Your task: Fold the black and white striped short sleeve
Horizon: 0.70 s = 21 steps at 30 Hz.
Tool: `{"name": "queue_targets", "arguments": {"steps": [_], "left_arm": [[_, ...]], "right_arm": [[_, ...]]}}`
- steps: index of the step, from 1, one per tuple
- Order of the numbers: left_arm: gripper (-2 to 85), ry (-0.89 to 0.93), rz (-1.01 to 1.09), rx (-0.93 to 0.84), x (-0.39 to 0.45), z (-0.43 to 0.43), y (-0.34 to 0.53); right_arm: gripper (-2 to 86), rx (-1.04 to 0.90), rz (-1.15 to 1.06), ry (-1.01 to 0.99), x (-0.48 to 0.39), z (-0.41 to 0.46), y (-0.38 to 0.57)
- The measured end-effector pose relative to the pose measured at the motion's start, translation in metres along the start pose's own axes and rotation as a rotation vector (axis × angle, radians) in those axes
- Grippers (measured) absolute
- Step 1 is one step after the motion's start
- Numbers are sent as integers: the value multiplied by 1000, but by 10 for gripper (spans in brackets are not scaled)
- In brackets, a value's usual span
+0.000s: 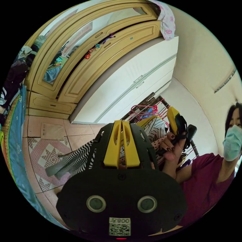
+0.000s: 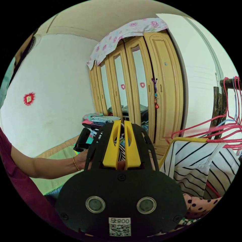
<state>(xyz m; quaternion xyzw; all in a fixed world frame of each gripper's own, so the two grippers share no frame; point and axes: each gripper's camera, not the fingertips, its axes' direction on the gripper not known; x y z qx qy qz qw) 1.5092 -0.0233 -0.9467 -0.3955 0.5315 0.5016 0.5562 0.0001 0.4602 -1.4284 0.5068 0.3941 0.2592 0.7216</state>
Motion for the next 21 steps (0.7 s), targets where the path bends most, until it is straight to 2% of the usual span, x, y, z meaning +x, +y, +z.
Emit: {"name": "queue_targets", "arguments": {"steps": [6, 12, 17, 21], "left_arm": [[1, -84, 55, 54, -27, -80, 80], [0, -168, 133, 188, -30, -205, 188], [0, -213, 200, 269, -17, -289, 291], [0, -261, 239, 295, -10, -344, 390]], "right_arm": [[22, -81, 3, -82, -9, 50, 44], [21, -260, -4, -290, -33, 131, 103], [6, -492, -36, -477, -87, 217, 175], [2, -604, -72, -621, -148, 262, 224]]}}
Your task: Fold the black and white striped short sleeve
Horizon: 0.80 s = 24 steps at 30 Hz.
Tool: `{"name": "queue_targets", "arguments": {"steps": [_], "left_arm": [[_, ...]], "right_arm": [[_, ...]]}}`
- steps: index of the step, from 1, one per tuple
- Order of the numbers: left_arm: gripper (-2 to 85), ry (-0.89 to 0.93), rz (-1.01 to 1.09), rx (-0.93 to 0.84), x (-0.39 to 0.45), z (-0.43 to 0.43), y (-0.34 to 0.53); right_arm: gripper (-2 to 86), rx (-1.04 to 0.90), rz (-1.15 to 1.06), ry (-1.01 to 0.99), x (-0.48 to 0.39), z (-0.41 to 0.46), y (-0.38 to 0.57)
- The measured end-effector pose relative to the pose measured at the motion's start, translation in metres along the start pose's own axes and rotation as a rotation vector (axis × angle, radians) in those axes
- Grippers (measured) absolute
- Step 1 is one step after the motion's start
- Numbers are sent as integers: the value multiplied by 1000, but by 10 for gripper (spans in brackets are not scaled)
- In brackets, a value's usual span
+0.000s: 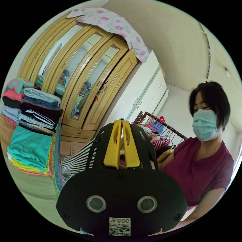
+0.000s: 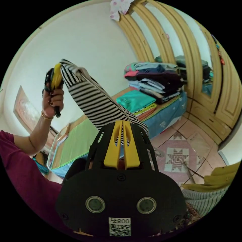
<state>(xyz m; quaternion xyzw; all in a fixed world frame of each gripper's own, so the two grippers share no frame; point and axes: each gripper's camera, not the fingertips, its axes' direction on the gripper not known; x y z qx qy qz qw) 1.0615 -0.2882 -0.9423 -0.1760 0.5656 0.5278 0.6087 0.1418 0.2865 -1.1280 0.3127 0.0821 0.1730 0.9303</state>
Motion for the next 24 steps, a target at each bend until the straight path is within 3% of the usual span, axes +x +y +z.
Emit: {"name": "queue_targets", "arguments": {"steps": [5, 14, 19, 24], "left_arm": [[2, -92, -4, 38, 5, -92, 96], [3, -265, -4, 192, 38, -276, 290], [3, -379, 42, 219, 72, -352, 395], [3, -430, 91, 254, 96, -403, 483]], "right_arm": [[1, -146, -147, -332, -75, 106, 14], [0, -260, -410, -691, -204, 194, 59], [1, -331, -424, -668, -215, 236, 73], [8, -369, -384, -525, -199, 276, 77]]}}
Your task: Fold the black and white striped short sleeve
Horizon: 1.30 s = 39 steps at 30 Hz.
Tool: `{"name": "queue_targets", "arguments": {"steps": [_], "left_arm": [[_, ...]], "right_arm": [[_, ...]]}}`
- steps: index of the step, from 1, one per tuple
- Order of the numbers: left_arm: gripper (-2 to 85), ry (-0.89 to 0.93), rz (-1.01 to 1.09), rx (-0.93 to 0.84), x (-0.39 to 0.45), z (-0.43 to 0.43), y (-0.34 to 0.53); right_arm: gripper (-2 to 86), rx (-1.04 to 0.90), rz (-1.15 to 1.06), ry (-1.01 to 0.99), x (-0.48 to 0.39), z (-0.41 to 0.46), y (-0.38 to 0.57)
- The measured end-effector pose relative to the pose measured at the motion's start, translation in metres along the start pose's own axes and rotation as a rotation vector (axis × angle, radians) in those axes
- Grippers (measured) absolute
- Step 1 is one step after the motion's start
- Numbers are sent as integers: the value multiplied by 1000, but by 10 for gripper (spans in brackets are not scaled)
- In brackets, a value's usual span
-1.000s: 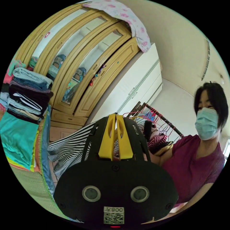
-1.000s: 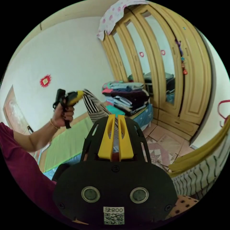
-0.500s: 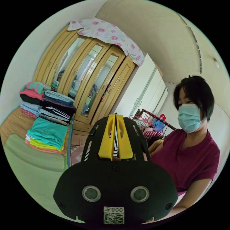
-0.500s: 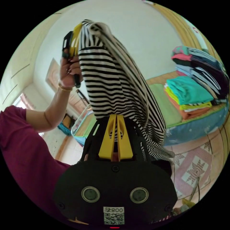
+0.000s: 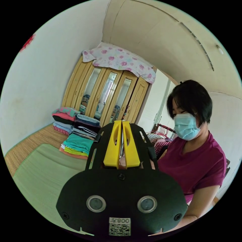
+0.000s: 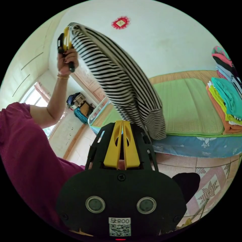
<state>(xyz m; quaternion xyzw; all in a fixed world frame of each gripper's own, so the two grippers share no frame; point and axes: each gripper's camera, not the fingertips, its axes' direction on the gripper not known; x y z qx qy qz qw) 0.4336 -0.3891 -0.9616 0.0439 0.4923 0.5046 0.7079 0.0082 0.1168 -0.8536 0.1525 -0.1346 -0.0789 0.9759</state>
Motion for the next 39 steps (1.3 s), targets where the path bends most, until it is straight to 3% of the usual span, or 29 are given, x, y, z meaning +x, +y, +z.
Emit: {"name": "queue_targets", "arguments": {"steps": [9, 16, 21, 28, 39], "left_arm": [[3, 30, -5, 32, -9, -91, 141], [3, 5, -7, 20, -11, -148, 251], [3, -68, -22, 35, -10, -198, 328], [2, -244, -92, 161, 2, -306, 458], [2, -367, -49, 321, 68, -415, 627]], "right_arm": [[69, 35, -33, 199, 25, 28, -38], [92, -21, -102, 33, 60, 46, -72], [31, -74, -129, 25, 57, 47, -83], [8, 157, -76, 149, 58, -73, -109], [5, 424, -334, 427, -65, -233, -150]]}}
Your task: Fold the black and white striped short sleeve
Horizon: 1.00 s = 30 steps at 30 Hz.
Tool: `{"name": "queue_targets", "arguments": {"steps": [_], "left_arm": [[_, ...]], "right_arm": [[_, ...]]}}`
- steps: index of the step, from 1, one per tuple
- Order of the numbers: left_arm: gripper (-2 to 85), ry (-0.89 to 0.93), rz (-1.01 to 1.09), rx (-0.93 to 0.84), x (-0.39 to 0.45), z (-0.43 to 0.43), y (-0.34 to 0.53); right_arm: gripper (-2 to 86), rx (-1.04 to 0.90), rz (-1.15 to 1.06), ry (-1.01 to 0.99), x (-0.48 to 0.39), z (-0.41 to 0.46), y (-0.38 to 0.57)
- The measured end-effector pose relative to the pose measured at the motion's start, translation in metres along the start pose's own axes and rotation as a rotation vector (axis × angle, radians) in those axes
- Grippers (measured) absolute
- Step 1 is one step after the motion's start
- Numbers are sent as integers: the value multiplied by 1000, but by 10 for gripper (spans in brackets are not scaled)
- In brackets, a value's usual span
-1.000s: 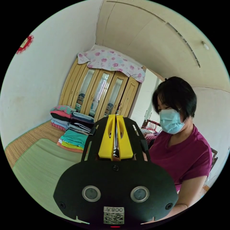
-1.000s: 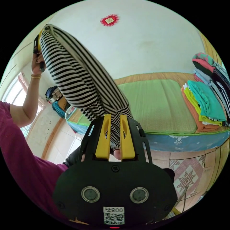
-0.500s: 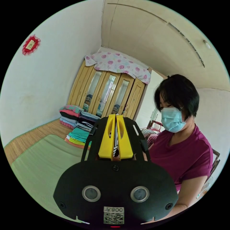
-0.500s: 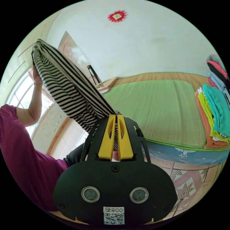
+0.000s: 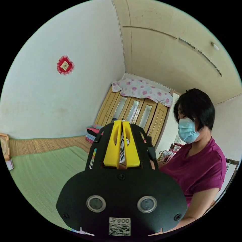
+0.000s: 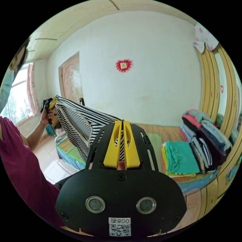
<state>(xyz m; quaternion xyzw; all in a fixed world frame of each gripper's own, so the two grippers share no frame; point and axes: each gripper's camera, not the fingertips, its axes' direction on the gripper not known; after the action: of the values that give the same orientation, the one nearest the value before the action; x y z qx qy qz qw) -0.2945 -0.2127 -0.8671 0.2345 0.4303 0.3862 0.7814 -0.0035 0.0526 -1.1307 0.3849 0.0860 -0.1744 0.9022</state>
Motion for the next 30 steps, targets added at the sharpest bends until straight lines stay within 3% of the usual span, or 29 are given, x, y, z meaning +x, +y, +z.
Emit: {"name": "queue_targets", "arguments": {"steps": [17, 30], "left_arm": [[3, -32, 258, 189, 97, -195, 140], [4, -12, 290, 258, 133, -278, 248]], "right_arm": [[4, 323, -260, 90, -82, -204, -105], [4, 353, -320, 121, -106, -279, -113]]}}
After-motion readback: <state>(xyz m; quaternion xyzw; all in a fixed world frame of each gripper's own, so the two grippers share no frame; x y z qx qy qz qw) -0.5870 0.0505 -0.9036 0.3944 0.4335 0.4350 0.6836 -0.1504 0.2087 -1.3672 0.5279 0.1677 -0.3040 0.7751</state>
